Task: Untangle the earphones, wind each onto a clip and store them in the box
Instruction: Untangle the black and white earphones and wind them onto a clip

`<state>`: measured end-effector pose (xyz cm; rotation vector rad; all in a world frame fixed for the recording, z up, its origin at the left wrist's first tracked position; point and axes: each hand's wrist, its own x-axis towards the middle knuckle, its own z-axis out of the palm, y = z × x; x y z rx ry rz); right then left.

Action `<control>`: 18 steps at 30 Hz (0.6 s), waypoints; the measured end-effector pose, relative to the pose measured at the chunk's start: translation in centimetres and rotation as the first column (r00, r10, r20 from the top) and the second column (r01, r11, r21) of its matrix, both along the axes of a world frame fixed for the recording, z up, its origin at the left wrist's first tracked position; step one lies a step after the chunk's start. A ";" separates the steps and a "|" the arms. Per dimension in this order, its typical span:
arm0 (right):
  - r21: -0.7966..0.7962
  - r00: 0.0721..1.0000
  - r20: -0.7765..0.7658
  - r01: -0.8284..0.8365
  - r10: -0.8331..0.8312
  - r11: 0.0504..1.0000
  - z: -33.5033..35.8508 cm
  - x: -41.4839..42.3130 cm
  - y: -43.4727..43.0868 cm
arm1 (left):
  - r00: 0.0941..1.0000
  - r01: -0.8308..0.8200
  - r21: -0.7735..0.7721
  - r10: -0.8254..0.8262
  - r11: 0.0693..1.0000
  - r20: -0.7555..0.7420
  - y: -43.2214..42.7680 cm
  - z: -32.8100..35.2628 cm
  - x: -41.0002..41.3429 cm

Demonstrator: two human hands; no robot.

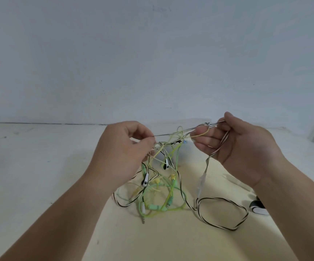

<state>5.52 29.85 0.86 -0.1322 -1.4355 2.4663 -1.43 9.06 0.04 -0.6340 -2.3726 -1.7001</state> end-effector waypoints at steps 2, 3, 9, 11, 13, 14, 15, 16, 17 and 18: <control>-0.028 1.000 0.002 0.011 -0.011 1.000 -0.1 -0.1 0.2 | 0.999 0.004 0.036 -0.006 0.999 0.053 0.0 0.1 -0.2; -0.028 1.000 0.007 0.019 -0.018 0.999 -0.1 -0.1 0.2 | 0.996 0.021 0.070 -0.027 0.997 0.090 0.1 0.2 -0.2; 0.167 0.990 0.094 0.090 -0.107 0.982 -0.5 -0.4 0.1 | 0.985 0.009 0.264 -0.055 0.964 0.165 -0.3 0.1 -1.1; 0.232 0.982 0.102 0.132 -0.159 0.964 -0.5 -0.3 0.2 | 0.996 0.015 0.250 -0.037 0.968 0.082 -0.8 0.1 -1.3; 0.264 0.979 0.100 0.149 -0.180 0.953 -0.5 -0.3 0.2 | 0.996 0.048 0.272 -0.066 0.961 0.056 -1.1 0.2 -1.3; 0.278 0.978 0.097 0.149 -0.182 0.949 -0.4 -0.2 0.1 | 0.995 0.064 0.264 -0.083 0.963 0.060 -1.3 0.2 -1.4; 0.295 0.978 0.093 0.151 -0.186 0.943 -0.4 -0.2 0.1 | 0.993 0.079 0.217 -0.097 0.973 0.073 -1.4 0.3 -1.4; 0.308 0.977 0.089 0.156 -0.192 0.938 -0.4 -0.2 0.1 | 0.989 0.097 0.135 -0.110 0.986 0.095 -1.6 0.3 -1.4; 0.312 0.977 0.086 0.161 -0.197 0.936 -0.4 -0.1 0.1 | 0.987 0.112 0.035 -0.115 0.993 0.116 -1.8 0.2 -1.5; 0.309 0.976 0.083 0.165 -0.200 0.936 -0.4 -0.1 0.2 | 0.986 0.121 -0.068 -0.113 0.990 0.120 -1.9 0.1 -1.5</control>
